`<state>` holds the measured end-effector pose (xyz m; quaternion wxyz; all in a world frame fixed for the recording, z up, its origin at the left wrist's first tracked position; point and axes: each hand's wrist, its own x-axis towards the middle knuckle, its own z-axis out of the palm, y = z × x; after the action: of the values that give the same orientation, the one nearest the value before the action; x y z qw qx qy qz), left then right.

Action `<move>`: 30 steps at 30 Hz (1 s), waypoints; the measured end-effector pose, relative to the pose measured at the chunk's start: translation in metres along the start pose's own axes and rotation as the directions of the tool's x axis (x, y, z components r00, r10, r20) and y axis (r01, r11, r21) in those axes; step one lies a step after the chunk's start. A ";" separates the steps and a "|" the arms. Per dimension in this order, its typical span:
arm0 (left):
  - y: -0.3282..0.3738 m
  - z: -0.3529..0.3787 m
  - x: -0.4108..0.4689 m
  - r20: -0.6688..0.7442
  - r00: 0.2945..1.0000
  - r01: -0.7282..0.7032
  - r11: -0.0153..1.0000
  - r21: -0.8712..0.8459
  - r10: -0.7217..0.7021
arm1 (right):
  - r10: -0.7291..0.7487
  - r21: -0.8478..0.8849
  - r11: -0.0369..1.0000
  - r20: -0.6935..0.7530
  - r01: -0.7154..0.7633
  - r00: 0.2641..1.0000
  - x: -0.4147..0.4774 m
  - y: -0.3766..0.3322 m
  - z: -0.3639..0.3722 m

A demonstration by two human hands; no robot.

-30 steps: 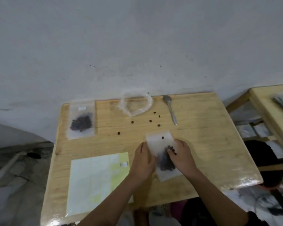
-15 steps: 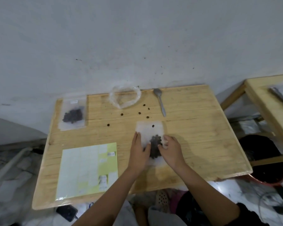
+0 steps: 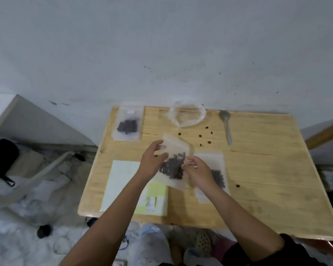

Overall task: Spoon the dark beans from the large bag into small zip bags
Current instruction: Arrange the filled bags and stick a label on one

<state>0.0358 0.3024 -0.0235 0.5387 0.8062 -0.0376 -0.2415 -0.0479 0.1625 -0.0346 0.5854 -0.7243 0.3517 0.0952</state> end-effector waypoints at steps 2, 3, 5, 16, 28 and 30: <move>-0.008 -0.022 -0.004 -0.017 1.000 0.006 1.000 -0.006 -0.006 | -0.022 -0.032 0.999 0.048 0.024 0.999 0.003 -0.005 0.019; -0.013 -0.032 -0.006 -0.021 1.000 0.009 1.000 -0.004 -0.009 | -0.038 -0.055 0.998 0.072 0.042 0.997 0.004 -0.008 0.029; -0.021 -0.050 -0.011 -0.036 0.999 0.009 1.000 0.011 -0.009 | -0.079 -0.116 0.989 0.107 0.091 0.991 0.005 -0.013 0.046; -0.070 -0.115 -0.028 -0.377 0.923 0.004 0.980 -0.199 -0.081 | -0.123 -0.309 0.915 0.396 0.258 0.910 0.005 0.005 0.096; -0.084 -0.117 -0.035 -0.432 0.892 -0.007 0.954 -0.298 -0.129 | -0.139 -0.506 0.673 0.629 0.539 0.765 0.001 0.022 0.099; -0.083 -0.115 -0.035 -0.427 0.895 -0.009 0.954 -0.301 -0.126 | -0.133 -0.499 0.681 0.635 0.536 0.761 0.001 0.021 0.098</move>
<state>0.0379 0.4460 -0.0504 0.6396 0.7512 0.1467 -0.0715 -0.0336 0.2501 -0.0805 0.3756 -0.8755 -0.0346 0.3021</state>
